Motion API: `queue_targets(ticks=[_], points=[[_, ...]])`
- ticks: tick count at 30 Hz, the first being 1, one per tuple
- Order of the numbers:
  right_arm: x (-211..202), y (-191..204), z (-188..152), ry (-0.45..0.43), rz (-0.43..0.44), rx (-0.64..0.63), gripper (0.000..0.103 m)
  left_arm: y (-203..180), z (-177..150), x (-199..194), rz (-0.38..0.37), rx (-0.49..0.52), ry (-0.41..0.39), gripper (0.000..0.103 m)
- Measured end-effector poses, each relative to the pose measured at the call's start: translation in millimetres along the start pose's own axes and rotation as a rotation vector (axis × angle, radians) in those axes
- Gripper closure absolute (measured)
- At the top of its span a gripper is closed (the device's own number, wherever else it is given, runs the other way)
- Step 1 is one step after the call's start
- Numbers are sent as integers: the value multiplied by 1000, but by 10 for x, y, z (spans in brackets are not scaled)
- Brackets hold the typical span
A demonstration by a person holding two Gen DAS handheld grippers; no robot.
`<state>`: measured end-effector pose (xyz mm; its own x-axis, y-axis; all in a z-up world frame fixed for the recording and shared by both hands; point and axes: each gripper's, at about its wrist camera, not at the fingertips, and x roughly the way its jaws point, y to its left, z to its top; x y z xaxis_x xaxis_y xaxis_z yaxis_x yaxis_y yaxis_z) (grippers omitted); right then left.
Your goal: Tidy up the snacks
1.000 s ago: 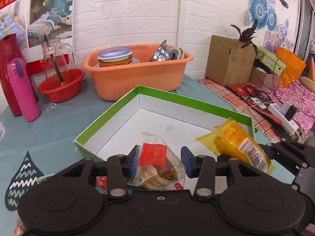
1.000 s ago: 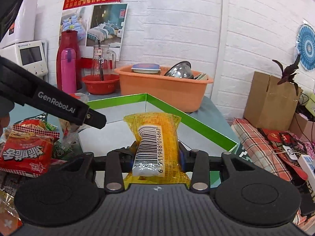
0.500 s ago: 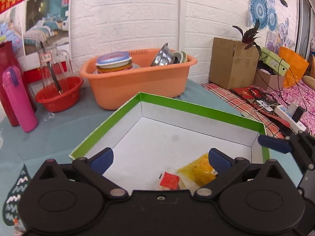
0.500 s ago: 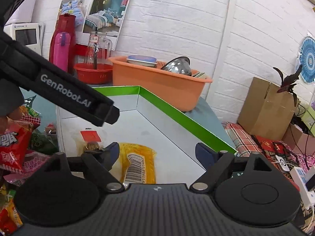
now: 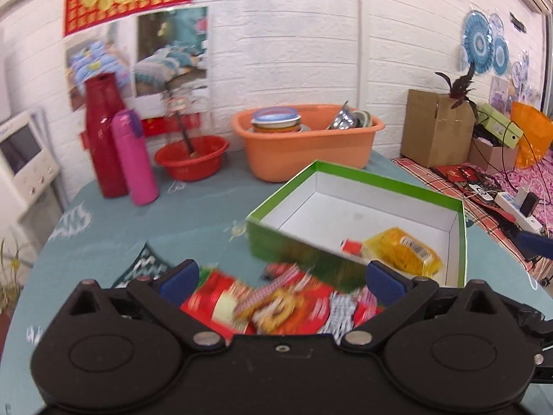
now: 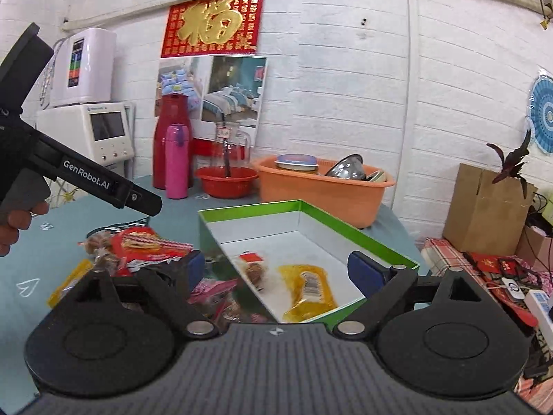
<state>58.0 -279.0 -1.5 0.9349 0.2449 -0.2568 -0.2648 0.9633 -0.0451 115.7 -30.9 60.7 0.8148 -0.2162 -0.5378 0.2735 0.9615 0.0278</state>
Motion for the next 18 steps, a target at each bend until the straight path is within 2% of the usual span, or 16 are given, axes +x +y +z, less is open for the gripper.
queue_targets(ticks=[4, 7, 13, 18], points=[[-116, 157, -161, 28, 66, 62, 0, 179, -302, -140, 26, -58, 29, 0], [-84, 280, -255, 72, 107, 101, 0, 274, -385, -146, 16, -77, 48, 0], [68, 450, -295, 156, 192, 277, 0, 324, -139, -24, -26, -27, 22, 0], [240, 546, -220, 164, 221, 378, 0, 367, 134, 352, -163, 46, 80, 0]])
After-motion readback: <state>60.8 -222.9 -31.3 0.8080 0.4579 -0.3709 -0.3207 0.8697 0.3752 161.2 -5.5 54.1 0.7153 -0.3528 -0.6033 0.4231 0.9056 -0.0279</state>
